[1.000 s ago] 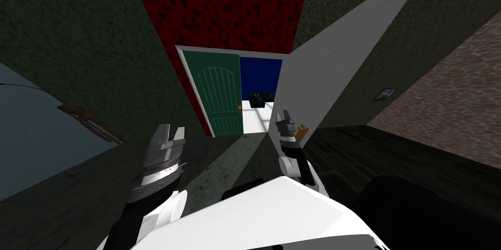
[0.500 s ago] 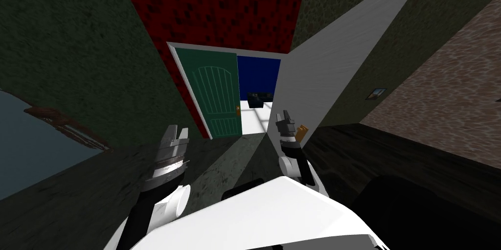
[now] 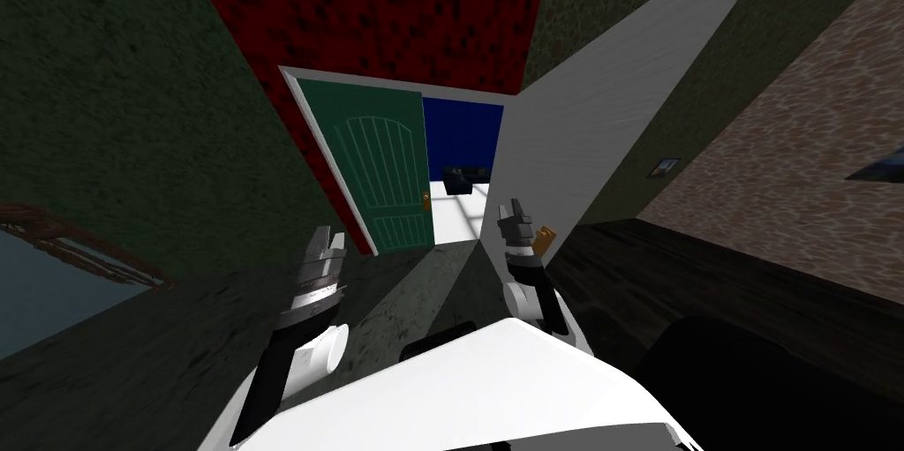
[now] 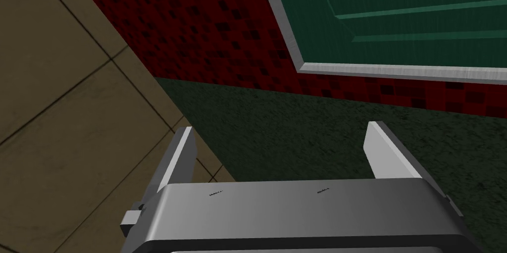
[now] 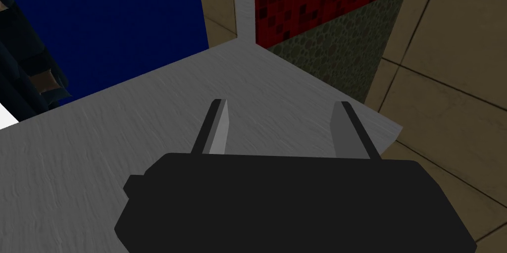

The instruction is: Pull the door open

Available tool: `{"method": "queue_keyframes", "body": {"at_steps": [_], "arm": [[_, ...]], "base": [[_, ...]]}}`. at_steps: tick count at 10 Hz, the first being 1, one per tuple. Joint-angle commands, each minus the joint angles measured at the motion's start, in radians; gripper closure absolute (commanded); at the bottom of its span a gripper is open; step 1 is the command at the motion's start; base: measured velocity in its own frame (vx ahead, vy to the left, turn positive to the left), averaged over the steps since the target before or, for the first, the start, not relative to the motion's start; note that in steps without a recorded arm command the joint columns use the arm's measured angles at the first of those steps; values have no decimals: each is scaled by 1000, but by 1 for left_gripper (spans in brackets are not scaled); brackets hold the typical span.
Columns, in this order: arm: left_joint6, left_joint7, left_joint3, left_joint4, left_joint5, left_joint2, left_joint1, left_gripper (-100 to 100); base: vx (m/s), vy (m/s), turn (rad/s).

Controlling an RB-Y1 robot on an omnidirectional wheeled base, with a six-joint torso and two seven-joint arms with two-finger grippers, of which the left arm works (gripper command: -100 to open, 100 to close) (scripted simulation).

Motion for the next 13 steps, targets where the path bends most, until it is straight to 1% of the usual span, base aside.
{"method": "queue_keyframes", "body": {"at_steps": [1, 2, 3, 4, 5, 6, 7, 8, 9, 10, 11, 13], "arm": [[0, -8, 14, 50, 11, 5, -34, -100], [0, -8, 14, 55, 11, 5, -34, -100], [-1, -13, 23, 92, 19, 7, -56, -100], [-2, -19, 32, 118, 26, 10, -78, -100], [-2, -19, 32, 129, 26, 10, -78, -100], [-3, -25, 42, 166, 34, 12, -102, -100], [-4, -31, 52, 194, 42, 15, -126, -100], [-4, -31, 52, 209, 42, 15, -126, -100], [-5, -37, 62, 247, 50, 17, -151, -100], [-6, -43, 72, 273, 58, 19, -175, -100], [-6, -43, 72, 290, 58, 19, -175, -100], [-8, -56, 93, 362, 75, 22, -227, -100]], "base": [[65, 7, -116], [50, 9, -46], [62, -3, -75], [85, -6, -106], [59, 6, -32], [51, 6, -77], [79, 5, -114], [57, 10, -38], [56, 8, -72], [90, 9, -144], [61, 11, -38], [61, 9, -99]]}}
